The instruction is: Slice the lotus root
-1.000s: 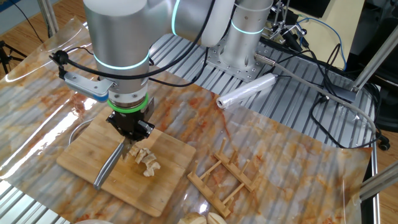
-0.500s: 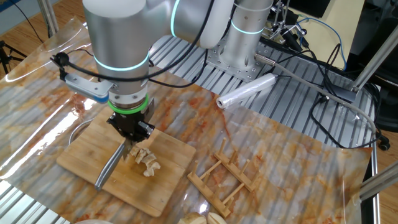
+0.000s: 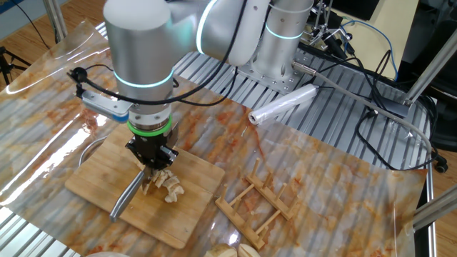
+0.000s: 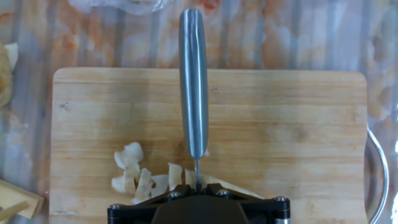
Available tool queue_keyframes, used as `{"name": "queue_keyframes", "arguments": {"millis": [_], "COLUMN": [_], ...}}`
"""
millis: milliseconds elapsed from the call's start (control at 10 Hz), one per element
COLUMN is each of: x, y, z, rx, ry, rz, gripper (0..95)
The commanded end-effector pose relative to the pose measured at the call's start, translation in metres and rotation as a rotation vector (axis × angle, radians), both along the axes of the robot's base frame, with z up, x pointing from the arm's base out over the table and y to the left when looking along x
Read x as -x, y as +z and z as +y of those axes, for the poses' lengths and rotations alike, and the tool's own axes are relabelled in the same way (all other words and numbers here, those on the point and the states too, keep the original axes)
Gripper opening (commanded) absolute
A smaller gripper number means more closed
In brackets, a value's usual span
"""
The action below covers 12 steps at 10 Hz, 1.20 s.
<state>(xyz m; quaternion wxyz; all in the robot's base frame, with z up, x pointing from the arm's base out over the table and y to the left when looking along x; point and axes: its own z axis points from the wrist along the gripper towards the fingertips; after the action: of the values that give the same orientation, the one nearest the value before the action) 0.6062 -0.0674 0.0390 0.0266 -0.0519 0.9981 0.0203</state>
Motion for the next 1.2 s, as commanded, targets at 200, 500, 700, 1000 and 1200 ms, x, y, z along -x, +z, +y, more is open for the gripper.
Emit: {"name": "queue_keyframes", "arguments": {"millis": [200,500,700,1000,1200], "x": [-0.002,-0.001,-0.003,-0.006,-0.006], "y": [0.001,-0.005,-0.004,0.02,0.024], "z": [0.002,0.005,0.006,0.009,0.008], "rx": [-0.004,-0.018,-0.018,0.012,0.021], "ry": [-0.011,-0.024,-0.02,-0.02,-0.018], "rz": [0.016,-0.003,0.003,0.044,0.048], "gripper": [0.0,0.0,0.0,0.0,0.0]}}
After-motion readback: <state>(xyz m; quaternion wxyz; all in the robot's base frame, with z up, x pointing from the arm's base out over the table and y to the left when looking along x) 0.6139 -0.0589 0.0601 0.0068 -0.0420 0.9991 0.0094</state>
